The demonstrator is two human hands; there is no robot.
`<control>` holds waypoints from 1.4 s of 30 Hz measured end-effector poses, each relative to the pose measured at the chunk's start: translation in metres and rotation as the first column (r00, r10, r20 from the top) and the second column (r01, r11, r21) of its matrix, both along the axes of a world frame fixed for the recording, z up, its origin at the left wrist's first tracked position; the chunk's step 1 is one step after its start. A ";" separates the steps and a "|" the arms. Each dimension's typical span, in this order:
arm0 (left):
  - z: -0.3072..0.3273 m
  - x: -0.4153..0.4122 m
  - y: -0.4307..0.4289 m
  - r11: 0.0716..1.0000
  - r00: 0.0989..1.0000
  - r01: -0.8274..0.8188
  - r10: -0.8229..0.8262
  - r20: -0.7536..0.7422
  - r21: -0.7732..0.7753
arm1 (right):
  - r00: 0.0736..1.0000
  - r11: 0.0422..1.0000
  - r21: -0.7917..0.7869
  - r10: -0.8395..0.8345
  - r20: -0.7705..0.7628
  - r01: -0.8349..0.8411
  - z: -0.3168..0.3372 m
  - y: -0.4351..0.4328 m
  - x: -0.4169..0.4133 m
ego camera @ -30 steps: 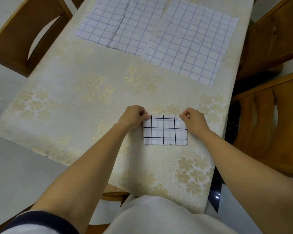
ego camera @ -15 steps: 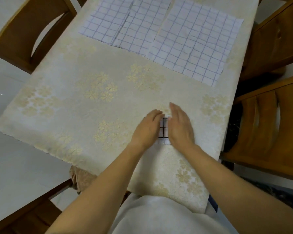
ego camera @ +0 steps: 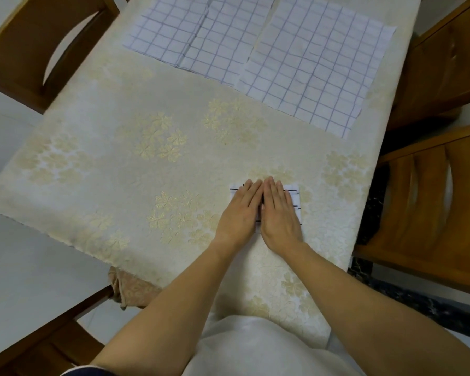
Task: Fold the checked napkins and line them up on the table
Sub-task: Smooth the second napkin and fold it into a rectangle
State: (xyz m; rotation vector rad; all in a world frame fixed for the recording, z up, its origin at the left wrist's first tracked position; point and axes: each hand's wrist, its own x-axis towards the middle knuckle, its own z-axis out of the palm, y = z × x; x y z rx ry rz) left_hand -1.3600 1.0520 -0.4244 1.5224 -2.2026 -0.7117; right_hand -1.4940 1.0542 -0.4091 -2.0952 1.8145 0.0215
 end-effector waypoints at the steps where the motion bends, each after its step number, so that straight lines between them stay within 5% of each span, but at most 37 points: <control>1: -0.002 0.000 0.001 1.000 1.000 0.003 -0.003 0.009 0.005 | 1.000 1.000 -0.003 0.000 -0.009 0.000 -0.001 0.000 0.000; 20: 0.011 0.054 0.005 0.985 0.880 -0.124 0.052 0.473 0.121 | 0.977 0.997 0.070 -0.011 -0.213 0.027 0.004 -0.001 -0.055; 30: 0.016 0.059 0.002 0.975 0.937 -0.127 0.058 0.344 0.182 | 0.969 1.000 0.012 -0.004 -0.245 0.008 0.012 0.001 -0.045; 34: 0.033 0.034 -0.005 0.986 0.966 -0.162 0.149 0.212 0.046 | 0.986 0.987 -0.136 0.060 -0.154 -0.081 0.021 -0.005 -0.009; 38: 0.024 0.004 -0.005 0.972 0.996 -0.050 0.032 0.081 0.228 | 0.991 0.996 -0.055 0.056 -0.119 -0.063 0.002 -0.004 0.010; 42: 0.003 0.009 0.009 0.991 0.965 -0.047 0.013 0.262 0.125 | 0.981 0.989 -0.035 0.135 -0.135 -0.141 -0.005 0.004 -0.008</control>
